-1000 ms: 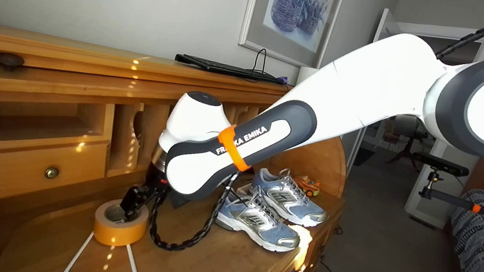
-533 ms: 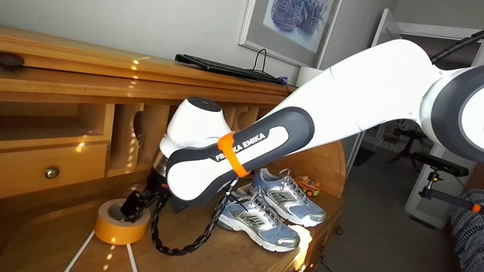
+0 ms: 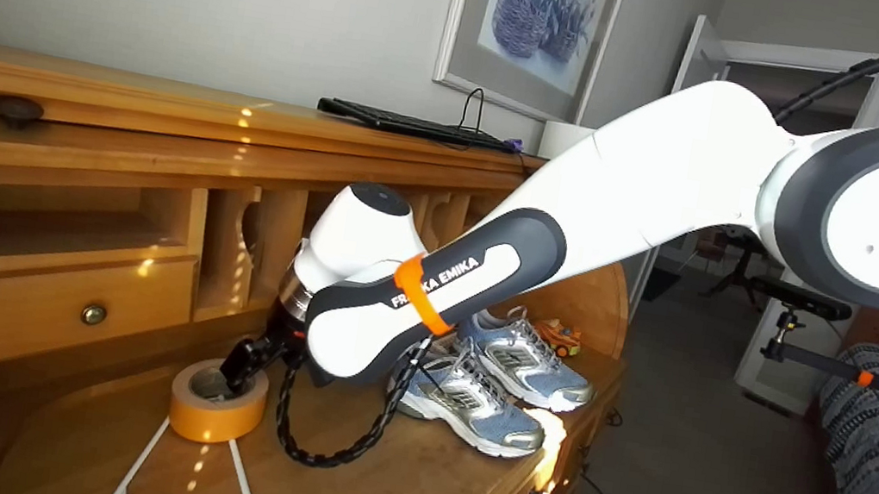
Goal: Hang the coat hanger on the left drawer
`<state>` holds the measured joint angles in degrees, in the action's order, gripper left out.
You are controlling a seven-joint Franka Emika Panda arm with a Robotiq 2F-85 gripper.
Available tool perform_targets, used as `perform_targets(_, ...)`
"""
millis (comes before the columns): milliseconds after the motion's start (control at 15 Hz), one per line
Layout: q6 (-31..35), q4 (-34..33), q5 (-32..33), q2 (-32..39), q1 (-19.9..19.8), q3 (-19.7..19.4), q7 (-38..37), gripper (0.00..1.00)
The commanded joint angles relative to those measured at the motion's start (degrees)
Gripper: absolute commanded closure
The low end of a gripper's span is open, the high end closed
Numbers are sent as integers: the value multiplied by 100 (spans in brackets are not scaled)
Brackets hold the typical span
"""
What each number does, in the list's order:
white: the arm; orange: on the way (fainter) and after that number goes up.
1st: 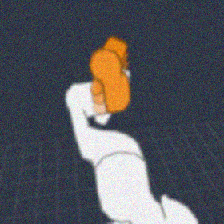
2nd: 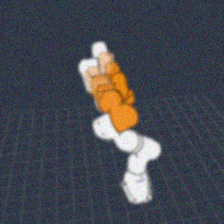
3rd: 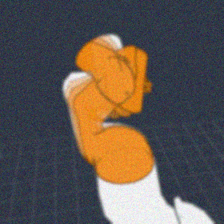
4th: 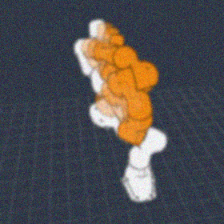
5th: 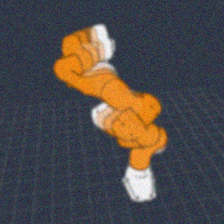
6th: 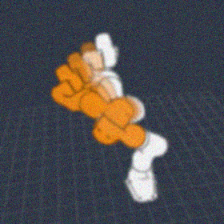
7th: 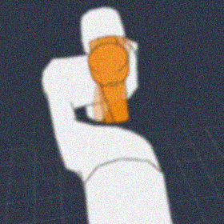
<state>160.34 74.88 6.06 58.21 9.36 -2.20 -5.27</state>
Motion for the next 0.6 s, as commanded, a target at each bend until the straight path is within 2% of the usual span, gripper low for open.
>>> perform_targets(0,-128,-269,-33,310,-25,-18,73,0)
perform_targets(133,-220,-350,-74,397,-81,41,106,0)
perform_targets(200,-297,-409,-96,435,-106,70,119,25)
perform_targets(267,-379,-464,-129,464,-147,139,155,26)
perform_targets(333,-489,-514,-156,486,-167,182,158,32)
perform_targets(533,-762,-719,-187,591,-211,310,212,58)
